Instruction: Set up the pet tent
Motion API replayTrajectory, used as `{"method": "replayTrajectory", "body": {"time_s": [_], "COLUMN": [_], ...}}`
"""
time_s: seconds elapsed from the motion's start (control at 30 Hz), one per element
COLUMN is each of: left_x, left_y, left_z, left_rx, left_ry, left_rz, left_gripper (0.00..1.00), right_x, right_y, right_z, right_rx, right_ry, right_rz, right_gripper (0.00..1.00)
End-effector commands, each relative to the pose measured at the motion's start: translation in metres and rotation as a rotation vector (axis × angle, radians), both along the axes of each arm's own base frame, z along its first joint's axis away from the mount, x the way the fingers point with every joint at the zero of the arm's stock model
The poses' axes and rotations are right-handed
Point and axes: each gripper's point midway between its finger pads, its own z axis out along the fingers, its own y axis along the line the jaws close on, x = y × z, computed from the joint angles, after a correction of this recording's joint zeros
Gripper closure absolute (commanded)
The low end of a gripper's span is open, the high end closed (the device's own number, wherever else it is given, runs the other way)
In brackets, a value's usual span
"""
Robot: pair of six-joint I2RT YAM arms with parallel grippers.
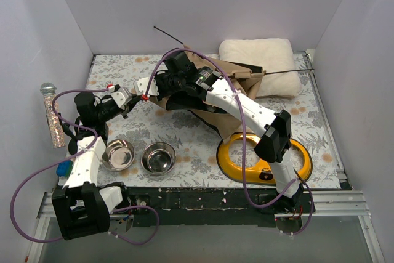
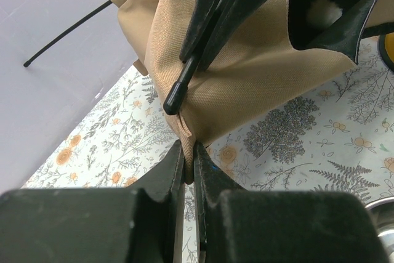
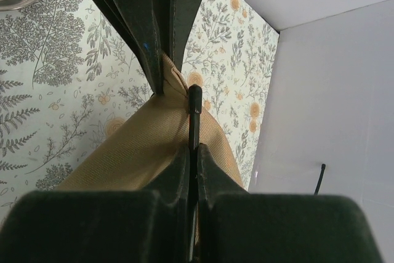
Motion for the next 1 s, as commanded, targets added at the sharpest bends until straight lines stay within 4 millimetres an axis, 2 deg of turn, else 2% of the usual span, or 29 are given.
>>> {"method": "replayTrajectory", "body": {"time_s": [0.0,0.47,0.73,0.97], "left_x": [0.002,0.002,0.003,-0.001], "left_y": [0.005,0.004,0.003,-0.006], "left_z": [0.021,0.020,0.018,0.018], "left_rx": [0.024,0.016,-0.003,-0.020], "left_ry": [-0.064,-0.046,-0.002,0.040], "left_rz": [0.014,0.006,-0.006,-0.061], "left_gripper": [1.00,1.00,1.00,1.00], "right_x": [0.006,-0.008,-0.019,-0.020], "right_y": [-0.009,-0.012,-0.012,-0.009], "right_z": [0.016,0.000,-0.001,-0.004], "right_rx": [0.003,-0.045,-0.047,-0.055], "right_ry": [-0.042,-0.026,-0.022,-0.032], "right_rz": [-0.029,0.027,0.064,0.073], "right_gripper": [0.99,0.99,0.99,0.99]}}
